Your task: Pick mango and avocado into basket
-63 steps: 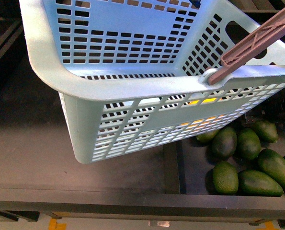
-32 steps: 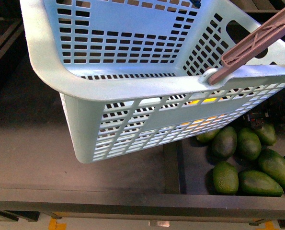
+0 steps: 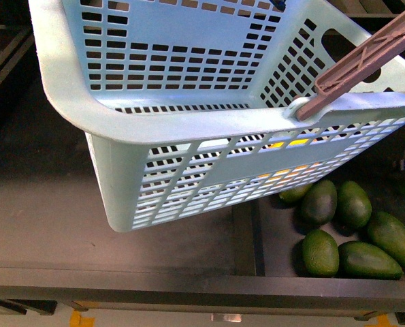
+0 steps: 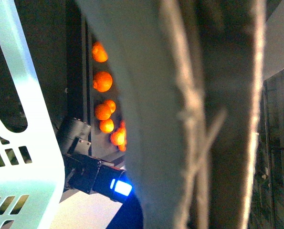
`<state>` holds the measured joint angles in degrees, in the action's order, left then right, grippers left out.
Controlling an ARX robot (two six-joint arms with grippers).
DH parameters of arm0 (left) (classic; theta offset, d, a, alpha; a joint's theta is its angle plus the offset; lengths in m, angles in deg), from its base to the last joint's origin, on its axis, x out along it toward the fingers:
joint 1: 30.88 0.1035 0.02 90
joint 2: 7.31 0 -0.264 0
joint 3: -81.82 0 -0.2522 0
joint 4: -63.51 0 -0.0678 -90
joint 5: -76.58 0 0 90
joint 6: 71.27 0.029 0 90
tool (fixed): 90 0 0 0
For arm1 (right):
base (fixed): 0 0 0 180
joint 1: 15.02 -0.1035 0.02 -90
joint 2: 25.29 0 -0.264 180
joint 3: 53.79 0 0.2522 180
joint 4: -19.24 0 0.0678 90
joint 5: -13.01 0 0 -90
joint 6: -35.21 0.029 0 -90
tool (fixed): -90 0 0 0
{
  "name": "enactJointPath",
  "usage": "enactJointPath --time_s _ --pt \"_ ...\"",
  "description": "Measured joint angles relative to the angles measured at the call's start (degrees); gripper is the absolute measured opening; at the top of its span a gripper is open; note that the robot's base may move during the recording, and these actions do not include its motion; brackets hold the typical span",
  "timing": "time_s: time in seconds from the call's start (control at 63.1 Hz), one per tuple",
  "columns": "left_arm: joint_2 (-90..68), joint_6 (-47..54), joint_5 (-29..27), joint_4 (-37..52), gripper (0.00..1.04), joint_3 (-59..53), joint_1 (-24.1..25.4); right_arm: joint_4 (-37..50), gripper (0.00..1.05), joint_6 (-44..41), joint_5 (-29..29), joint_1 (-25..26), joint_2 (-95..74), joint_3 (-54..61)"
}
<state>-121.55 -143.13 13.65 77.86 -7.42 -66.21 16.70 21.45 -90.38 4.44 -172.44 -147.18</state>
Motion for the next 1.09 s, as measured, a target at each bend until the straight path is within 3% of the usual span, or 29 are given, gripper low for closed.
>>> enactJointPath --time_s 0.27,0.412,0.682,1.094 --pt "0.00 0.00 -0.02 0.00 0.05 0.00 0.00 13.09 0.49 9.22 -4.28 7.69 22.36 18.25" --pt "0.00 0.00 0.00 0.00 0.05 0.00 -0.02 16.35 0.49 14.53 -5.35 7.58 37.94 26.58" --pt "0.00 -0.02 0.00 0.00 0.05 0.00 0.00 17.94 0.49 23.39 -0.07 -2.54 54.34 29.88" --pt "0.00 0.02 -0.04 0.00 0.05 0.00 0.00 18.86 0.49 37.27 13.66 -20.02 46.31 20.68"
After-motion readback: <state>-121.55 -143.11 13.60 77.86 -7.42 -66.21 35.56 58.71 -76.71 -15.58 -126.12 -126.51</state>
